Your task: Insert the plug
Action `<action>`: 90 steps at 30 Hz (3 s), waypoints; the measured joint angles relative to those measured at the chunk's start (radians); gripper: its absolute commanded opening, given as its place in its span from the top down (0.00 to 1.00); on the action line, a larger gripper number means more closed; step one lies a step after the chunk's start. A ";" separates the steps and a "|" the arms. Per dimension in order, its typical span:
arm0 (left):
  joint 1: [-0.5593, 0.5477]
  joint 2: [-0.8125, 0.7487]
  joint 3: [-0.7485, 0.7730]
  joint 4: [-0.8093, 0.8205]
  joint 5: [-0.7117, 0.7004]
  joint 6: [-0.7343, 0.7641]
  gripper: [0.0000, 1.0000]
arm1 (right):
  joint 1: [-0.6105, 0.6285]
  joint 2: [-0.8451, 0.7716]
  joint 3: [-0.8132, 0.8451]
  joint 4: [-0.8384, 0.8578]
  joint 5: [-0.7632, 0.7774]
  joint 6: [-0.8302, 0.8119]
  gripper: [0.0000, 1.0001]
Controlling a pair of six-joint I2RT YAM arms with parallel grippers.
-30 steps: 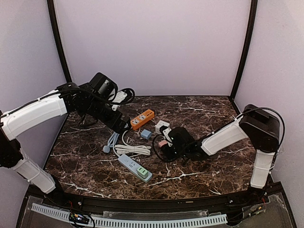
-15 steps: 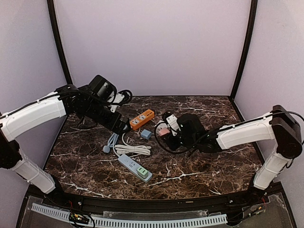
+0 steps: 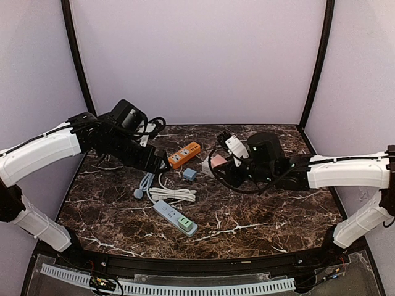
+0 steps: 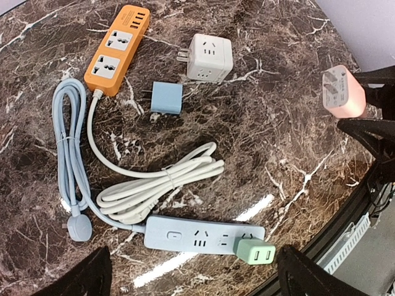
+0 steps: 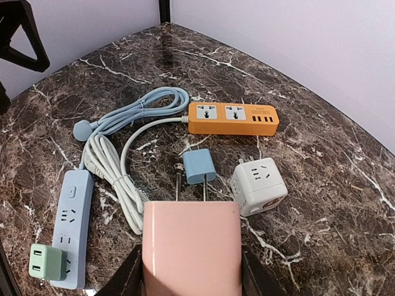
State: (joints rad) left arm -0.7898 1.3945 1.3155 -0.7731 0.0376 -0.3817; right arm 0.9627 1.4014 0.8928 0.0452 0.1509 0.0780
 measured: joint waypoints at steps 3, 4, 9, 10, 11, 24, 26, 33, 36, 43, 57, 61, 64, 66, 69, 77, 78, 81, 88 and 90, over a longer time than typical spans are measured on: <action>0.000 0.005 0.023 0.005 0.007 -0.023 0.07 | 0.000 -0.014 0.016 -0.024 -0.010 -0.013 0.82; 0.000 0.006 0.029 0.008 0.012 -0.027 0.07 | 0.000 -0.019 0.024 -0.033 -0.017 -0.017 0.82; 0.002 0.033 0.105 0.003 0.057 -0.018 0.07 | 0.000 -0.049 0.067 -0.075 -0.048 -0.023 0.89; 0.003 0.048 0.137 -0.005 0.069 -0.011 0.08 | 0.000 -0.056 0.077 -0.085 -0.055 -0.024 0.92; 0.006 0.066 0.174 -0.014 0.084 -0.005 0.08 | 0.000 -0.067 0.088 -0.096 -0.063 -0.026 0.95; 0.013 0.279 0.557 -0.088 0.336 -0.002 0.16 | 0.000 -0.147 0.125 -0.151 -0.130 -0.077 1.00; 0.013 0.299 0.573 -0.087 0.369 -0.013 0.17 | 0.000 -0.147 0.129 -0.159 -0.148 -0.084 1.00; 0.013 0.369 0.577 -0.073 0.501 -0.046 0.20 | 0.000 -0.147 0.148 -0.173 -0.182 -0.100 1.00; 0.013 0.394 0.576 -0.043 0.566 -0.076 0.22 | 0.000 -0.146 0.164 -0.174 -0.181 -0.107 1.00; 0.013 0.403 0.541 0.092 0.686 -0.188 0.34 | 0.000 -0.146 0.180 -0.173 -0.180 -0.127 1.00; 0.013 0.393 0.402 0.313 0.788 -0.378 0.51 | 0.011 -0.146 0.180 -0.174 -0.172 -0.156 1.00; 0.013 0.388 0.380 0.361 0.799 -0.418 0.55 | 0.022 -0.146 0.180 -0.172 -0.169 -0.161 1.00; 0.013 0.386 0.373 0.377 0.805 -0.433 0.62 | 0.027 -0.146 0.180 -0.171 -0.165 -0.165 1.00; 0.013 0.383 0.369 0.384 0.812 -0.436 0.67 | 0.029 -0.146 0.180 -0.171 -0.165 -0.167 1.00; 0.013 0.374 0.364 0.391 0.818 -0.443 0.68 | 0.034 -0.146 0.180 -0.169 -0.150 -0.167 1.00; 0.013 0.367 0.352 0.401 0.822 -0.454 0.58 | 0.043 -0.146 0.180 -0.156 -0.102 -0.167 1.00; 0.013 0.367 0.351 0.401 0.825 -0.457 0.58 | 0.044 -0.146 0.180 -0.156 -0.100 -0.167 1.00; 0.013 0.365 0.351 0.401 0.837 -0.462 0.57 | 0.045 -0.147 0.180 -0.150 -0.088 -0.170 1.00; 0.013 0.357 0.350 0.406 0.845 -0.472 0.60 | 0.045 -0.159 0.169 -0.148 -0.084 -0.174 1.00; 0.013 0.357 0.346 0.415 0.846 -0.477 0.61 | 0.045 -0.163 0.163 -0.148 -0.085 -0.174 1.00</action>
State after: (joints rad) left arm -0.7769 1.7515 1.6615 -0.3580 0.8833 -0.8589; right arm 1.0077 1.2381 1.0561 -0.1032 0.0658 -0.0963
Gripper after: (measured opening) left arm 0.404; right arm 0.415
